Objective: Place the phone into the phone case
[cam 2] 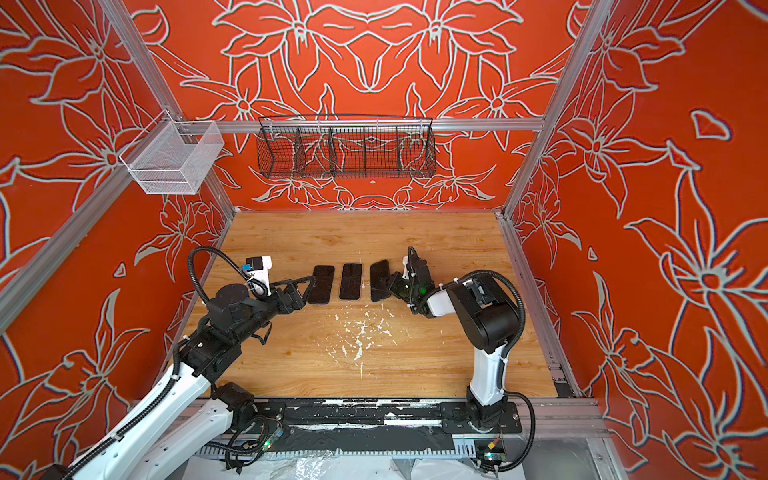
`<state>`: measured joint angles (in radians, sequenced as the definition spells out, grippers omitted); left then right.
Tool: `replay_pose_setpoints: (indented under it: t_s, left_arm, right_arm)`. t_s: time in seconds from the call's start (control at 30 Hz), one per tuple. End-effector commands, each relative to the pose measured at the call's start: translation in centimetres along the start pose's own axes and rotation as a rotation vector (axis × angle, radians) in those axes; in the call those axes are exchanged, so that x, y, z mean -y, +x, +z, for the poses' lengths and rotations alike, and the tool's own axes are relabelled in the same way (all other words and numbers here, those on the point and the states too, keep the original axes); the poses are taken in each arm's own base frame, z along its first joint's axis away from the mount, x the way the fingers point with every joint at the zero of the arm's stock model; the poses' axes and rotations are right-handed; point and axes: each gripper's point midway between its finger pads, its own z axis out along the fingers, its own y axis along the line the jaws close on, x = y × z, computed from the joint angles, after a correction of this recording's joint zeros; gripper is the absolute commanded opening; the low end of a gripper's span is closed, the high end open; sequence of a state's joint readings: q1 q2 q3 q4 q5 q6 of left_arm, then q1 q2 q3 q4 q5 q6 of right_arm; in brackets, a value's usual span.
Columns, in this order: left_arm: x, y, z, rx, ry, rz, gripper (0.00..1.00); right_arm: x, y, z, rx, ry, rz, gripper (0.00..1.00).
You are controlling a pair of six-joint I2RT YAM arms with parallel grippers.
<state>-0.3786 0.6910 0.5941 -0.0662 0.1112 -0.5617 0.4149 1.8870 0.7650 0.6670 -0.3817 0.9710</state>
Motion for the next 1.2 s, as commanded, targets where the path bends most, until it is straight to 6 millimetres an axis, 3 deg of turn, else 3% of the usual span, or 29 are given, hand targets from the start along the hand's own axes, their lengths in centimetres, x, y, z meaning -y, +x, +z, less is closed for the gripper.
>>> replay_pose_setpoints:
  t_s: [0.0, 0.23, 0.47, 0.67, 0.8, 0.93, 1.07, 1.17]
  left_arm:
    - [0.6, -1.0, -0.4, 0.030, 0.022, 0.000, 0.97]
    - [0.3, -0.9, -0.9, 0.037, 0.010, 0.006, 0.97]
    - [0.1, -1.1, -1.3, 0.046, 0.002, 0.016, 0.97]
    - [0.1, -1.3, -1.3, 0.049, -0.005, 0.017, 0.97]
    - [-1.3, -2.3, -1.7, 0.058, -0.120, 0.048, 0.97]
    - [-5.1, -4.4, -2.9, 0.072, -0.411, 0.110, 0.97]
    - [-9.4, -6.8, -4.3, 0.093, -0.703, 0.200, 0.97]
    - [-12.1, -7.2, -3.8, 0.108, -0.775, 0.250, 0.97]
  right_arm:
    - [2.7, 0.1, 0.1, 0.049, 0.081, 0.073, 0.12]
    - [3.0, 0.4, 0.8, 0.039, 0.075, 0.090, 0.12]
    - [2.9, 0.9, 0.4, 0.006, 0.087, 0.051, 0.28]
    - [2.4, 0.2, -1.1, 0.026, 0.132, 0.000, 0.43]
    - [2.1, -1.3, -3.5, 0.072, 0.246, -0.070, 0.50]
    - [1.0, -3.7, -7.2, 0.132, 0.378, -0.198, 0.51]
    - [-1.4, -7.1, -12.1, 0.249, 0.492, -0.397, 0.52]
    - [-3.2, -9.6, -16.4, 0.370, 0.575, -0.573, 0.52]
